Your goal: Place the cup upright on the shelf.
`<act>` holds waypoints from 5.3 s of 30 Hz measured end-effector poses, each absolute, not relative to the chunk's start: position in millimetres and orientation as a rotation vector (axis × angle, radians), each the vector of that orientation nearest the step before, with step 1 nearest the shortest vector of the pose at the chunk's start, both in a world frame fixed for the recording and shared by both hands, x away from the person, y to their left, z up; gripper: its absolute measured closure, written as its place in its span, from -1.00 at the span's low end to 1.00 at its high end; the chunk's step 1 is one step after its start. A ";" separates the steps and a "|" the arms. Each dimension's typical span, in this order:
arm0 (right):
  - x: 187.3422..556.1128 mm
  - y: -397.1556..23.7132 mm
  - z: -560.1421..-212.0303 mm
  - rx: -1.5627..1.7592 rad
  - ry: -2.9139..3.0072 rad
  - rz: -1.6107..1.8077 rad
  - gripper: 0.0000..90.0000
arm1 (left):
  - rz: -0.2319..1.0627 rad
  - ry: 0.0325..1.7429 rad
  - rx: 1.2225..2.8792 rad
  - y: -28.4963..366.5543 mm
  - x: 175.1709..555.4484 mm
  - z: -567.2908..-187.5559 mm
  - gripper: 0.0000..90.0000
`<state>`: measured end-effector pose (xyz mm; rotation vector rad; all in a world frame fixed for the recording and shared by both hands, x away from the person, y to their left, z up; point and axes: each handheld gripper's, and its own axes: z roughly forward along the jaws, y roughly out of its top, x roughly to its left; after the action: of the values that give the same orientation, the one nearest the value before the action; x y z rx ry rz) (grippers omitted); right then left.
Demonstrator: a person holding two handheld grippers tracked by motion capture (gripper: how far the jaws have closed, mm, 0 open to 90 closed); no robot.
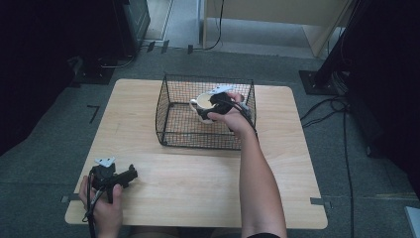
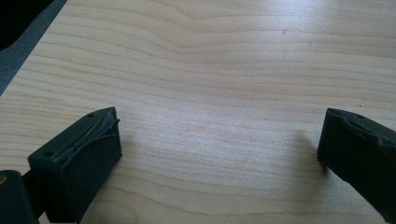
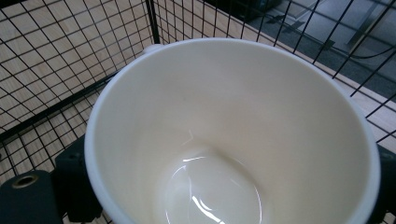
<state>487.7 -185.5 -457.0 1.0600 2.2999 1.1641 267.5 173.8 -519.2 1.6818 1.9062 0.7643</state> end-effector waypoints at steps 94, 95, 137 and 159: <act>322.8 -293.1 -395.4 1.007 2.027 1.268 -0.99 | 0.766 1.907 1.679 173.7 267.6 -519.2 -1.00; 316.4 -297.3 -398.0 1.008 2.029 1.267 -0.99 | 0.766 1.906 1.679 173.6 267.7 -519.3 -1.00; 220.1 -428.2 -498.3 1.428 1.871 1.062 -0.99 | 0.766 1.906 1.683 173.8 267.5 -519.3 -1.00; 196.9 -437.5 -526.6 1.596 1.963 0.856 -0.94 | 0.767 1.906 1.679 172.9 267.3 -519.4 -1.00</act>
<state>196.9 -437.5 -526.6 1.5961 1.9634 0.8560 267.3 172.9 -519.4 1.6790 1.9060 0.7672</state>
